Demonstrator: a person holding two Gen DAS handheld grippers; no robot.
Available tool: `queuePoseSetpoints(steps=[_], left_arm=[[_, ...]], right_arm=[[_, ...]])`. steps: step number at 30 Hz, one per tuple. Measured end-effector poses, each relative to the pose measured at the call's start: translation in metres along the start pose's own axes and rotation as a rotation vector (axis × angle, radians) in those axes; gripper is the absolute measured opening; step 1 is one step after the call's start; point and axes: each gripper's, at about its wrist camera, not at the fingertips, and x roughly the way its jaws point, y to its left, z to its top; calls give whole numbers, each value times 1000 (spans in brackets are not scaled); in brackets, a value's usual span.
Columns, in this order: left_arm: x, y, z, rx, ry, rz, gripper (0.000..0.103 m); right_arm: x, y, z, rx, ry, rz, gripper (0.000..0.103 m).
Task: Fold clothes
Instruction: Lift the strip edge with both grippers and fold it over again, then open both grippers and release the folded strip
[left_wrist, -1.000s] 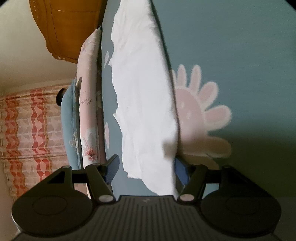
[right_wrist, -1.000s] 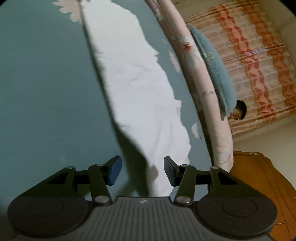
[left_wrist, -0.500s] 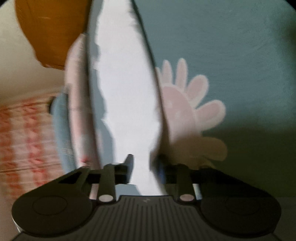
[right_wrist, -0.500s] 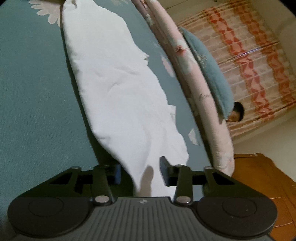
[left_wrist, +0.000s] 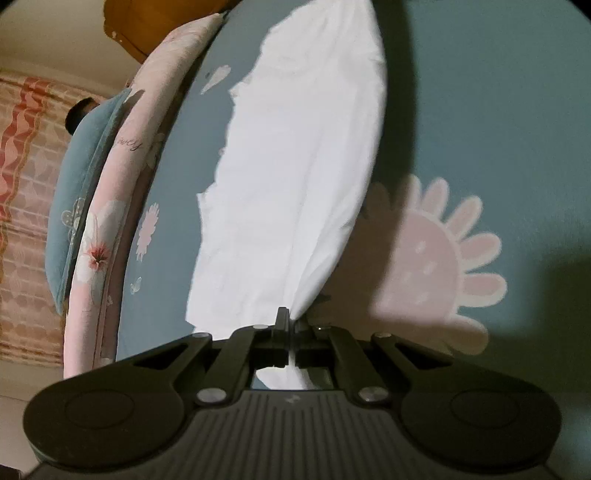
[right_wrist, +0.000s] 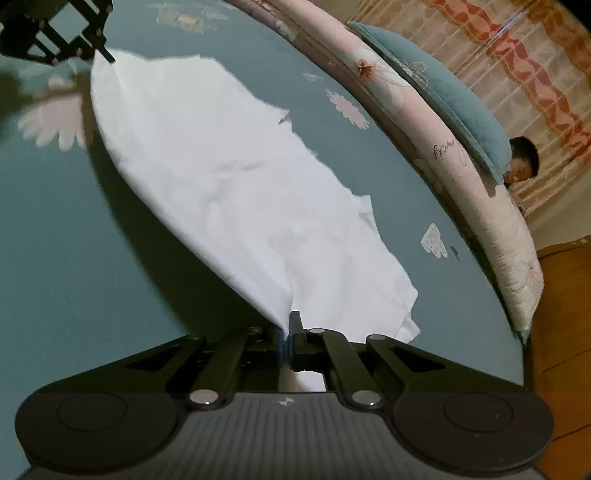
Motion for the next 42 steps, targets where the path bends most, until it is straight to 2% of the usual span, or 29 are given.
queuePoseSetpoints(steps=[7, 12, 21, 26, 29, 33, 36, 39, 42], left_arm=[[-29, 16, 0, -17, -30, -30, 0], [-55, -2, -2, 20, -44, -68, 0], [-120, -64, -11, 87, -39, -152, 0], [-150, -85, -18, 79, -39, -175, 0], [-153, -95, -20, 60, -34, -182, 1], [-166, -114, -29, 72, -4, -237, 4], [-179, -122, -40, 91, 18, -272, 10], [-188, -108, -43, 37, 29, -271, 11], [-184, -69, -33, -128, -6, -243, 11]], right_arm=[[-26, -13, 13, 29, 27, 91, 2], [-50, -7, 6, 32, 50, 123, 2], [-104, 48, -23, 23, 116, 195, 2], [-134, 76, -39, 45, 137, 221, 2], [-140, 95, -50, 48, 162, 224, 3], [-139, 110, -63, 76, 221, 243, 9], [-155, 114, -73, 94, 237, 228, 12], [-171, 104, -72, 146, 217, 223, 12], [-181, 84, -60, 221, 155, 200, 15]])
